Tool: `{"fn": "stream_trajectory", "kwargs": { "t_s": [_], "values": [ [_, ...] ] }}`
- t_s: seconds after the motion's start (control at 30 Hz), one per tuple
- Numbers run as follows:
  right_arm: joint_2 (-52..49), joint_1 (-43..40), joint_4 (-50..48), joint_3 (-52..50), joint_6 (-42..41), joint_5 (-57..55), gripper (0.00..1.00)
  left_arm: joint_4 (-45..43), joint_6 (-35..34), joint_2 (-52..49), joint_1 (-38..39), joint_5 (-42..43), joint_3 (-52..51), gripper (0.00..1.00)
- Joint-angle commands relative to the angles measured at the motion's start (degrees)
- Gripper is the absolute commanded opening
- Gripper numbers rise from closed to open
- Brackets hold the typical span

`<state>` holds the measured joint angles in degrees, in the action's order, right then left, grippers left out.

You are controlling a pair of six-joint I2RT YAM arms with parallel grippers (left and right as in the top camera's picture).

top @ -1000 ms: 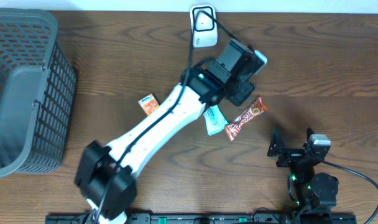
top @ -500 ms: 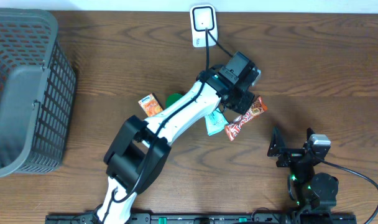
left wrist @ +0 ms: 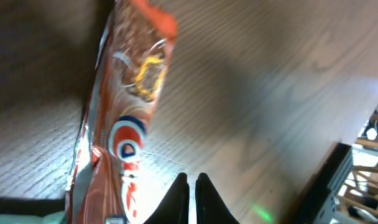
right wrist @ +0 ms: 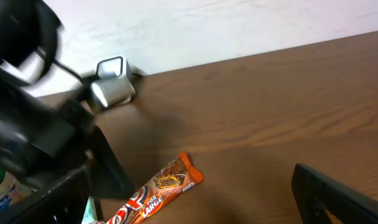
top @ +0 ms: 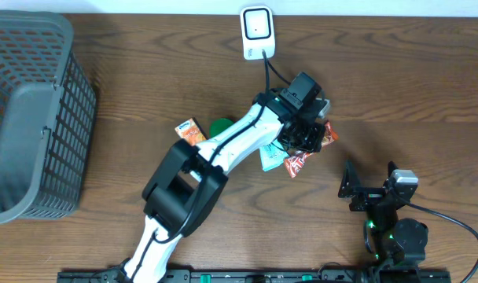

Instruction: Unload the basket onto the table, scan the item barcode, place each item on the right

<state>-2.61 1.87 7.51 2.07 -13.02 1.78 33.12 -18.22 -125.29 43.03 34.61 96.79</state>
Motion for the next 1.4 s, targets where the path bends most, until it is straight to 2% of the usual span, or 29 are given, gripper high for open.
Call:
{"fn": "stream_trajectory", "kwargs": {
  "t_s": [0.0, 0.33, 0.47, 0.63, 0.73, 0.8, 0.83, 0.97, 1.37],
  "values": [
    [0.1, 0.5, 0.0, -0.2, -0.2, 0.2, 0.99, 0.1, -2.1, -4.5, -0.3, 1.0, 0.0, 0.07],
    [0.1, 0.5, 0.0, -0.2, -0.2, 0.2, 0.99, -0.2, -2.0, -7.9, -3.1, 2.2, 0.1, 0.08],
    [0.1, 0.5, 0.0, -0.2, -0.2, 0.2, 0.99, -1.0, -2.0, -5.9, -4.4, 8.4, 0.5, 0.07],
    [0.1, 0.5, 0.0, -0.2, -0.2, 0.2, 0.99, -1.4, -0.7, -0.7, -4.8, 8.0, 0.5, 0.07],
    [0.1, 0.5, 0.0, -0.2, -0.2, 0.2, 0.99, -2.0, -0.3, 2.4, -4.8, 4.7, 0.5, 0.08],
    [0.1, 0.5, 0.0, -0.2, -0.2, 0.2, 0.99, -2.0, -0.3, 3.8, -4.8, -1.1, 0.5, 0.07],
    [0.1, 0.5, 0.0, -0.2, -0.2, 0.2, 0.99, -2.0, -0.3, 4.2, -4.8, -7.2, 0.5, 0.07],
    [0.1, 0.5, 0.0, -0.2, -0.2, 0.2, 0.99, -0.8, -0.4, 3.1, -4.6, -17.7, 0.2, 0.08],
    [0.1, 0.5, 0.0, -0.2, -0.2, 0.2, 0.99, 1.9, -1.6, -4.3, -2.2, -18.4, -2.0, 0.07]
  ]
}}
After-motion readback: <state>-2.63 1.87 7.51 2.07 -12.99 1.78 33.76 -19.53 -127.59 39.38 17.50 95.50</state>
